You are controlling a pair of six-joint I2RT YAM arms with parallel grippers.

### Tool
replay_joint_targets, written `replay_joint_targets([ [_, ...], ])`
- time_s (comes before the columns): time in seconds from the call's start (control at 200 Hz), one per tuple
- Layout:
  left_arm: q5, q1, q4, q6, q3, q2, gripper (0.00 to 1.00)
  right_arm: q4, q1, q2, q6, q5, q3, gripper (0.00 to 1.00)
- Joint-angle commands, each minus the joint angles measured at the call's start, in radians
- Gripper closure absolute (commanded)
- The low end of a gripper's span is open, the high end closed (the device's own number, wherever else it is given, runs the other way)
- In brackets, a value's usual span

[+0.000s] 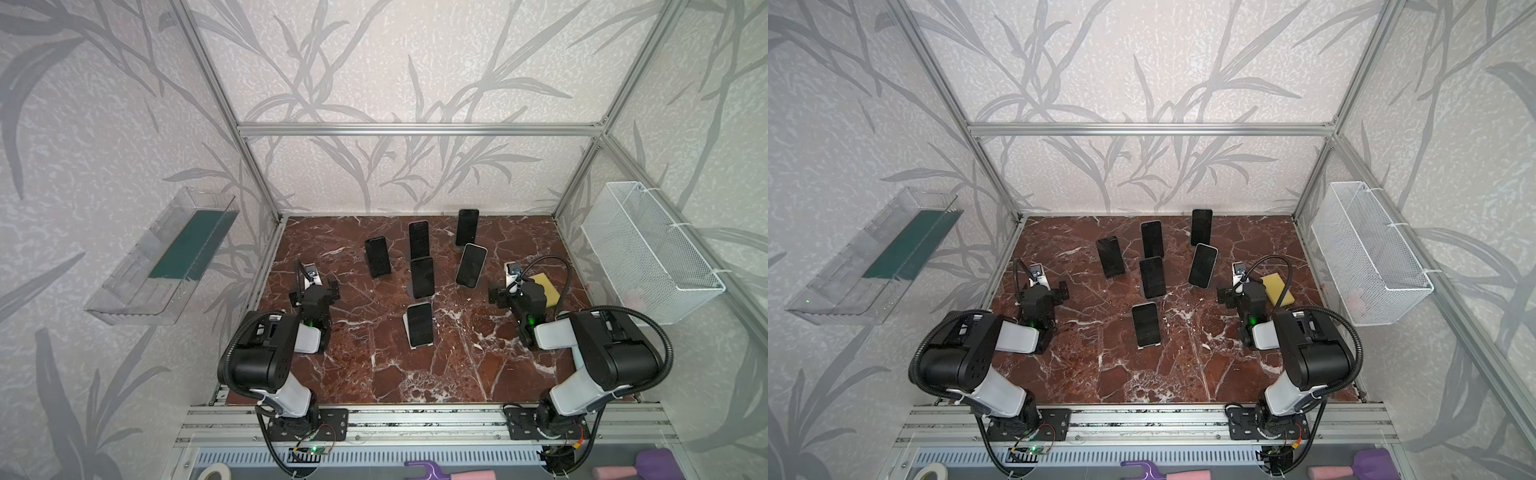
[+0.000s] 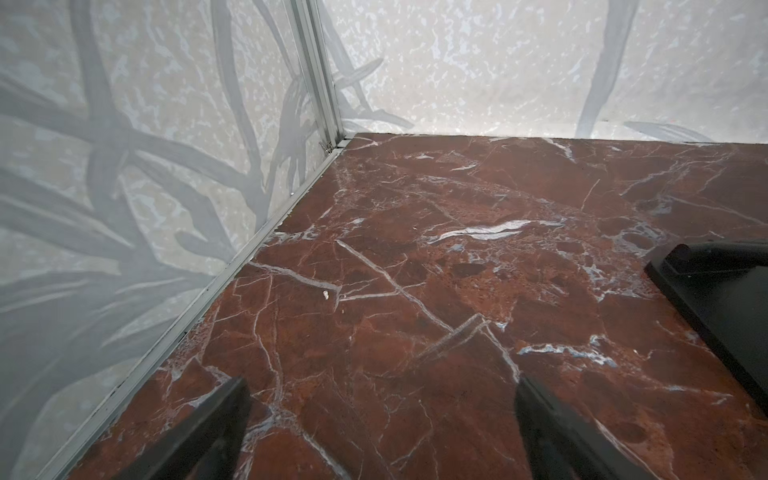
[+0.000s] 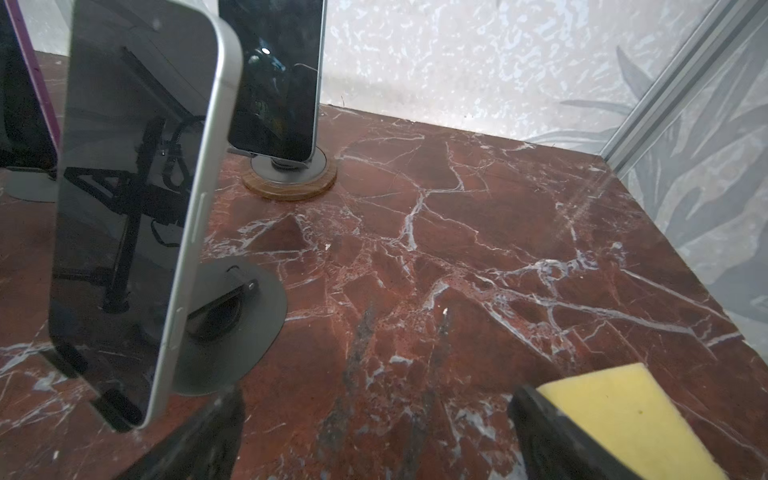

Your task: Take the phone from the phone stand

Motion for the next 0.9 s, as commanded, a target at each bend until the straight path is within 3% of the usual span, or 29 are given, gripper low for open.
replay_joint_targets([
  [0.0, 0.011, 0.006, -0.010, -0.011, 0.021, -0.011, 0.01, -0.001, -0.002, -0.025, 0.005, -0.019, 0.012, 0.01],
  [0.896, 0.011, 0.007, -0.007, -0.010, 0.020, -0.010, 0.01, 0.006, 0.002, -0.025, -0.003, -0.016, 0.009, 0.01],
])
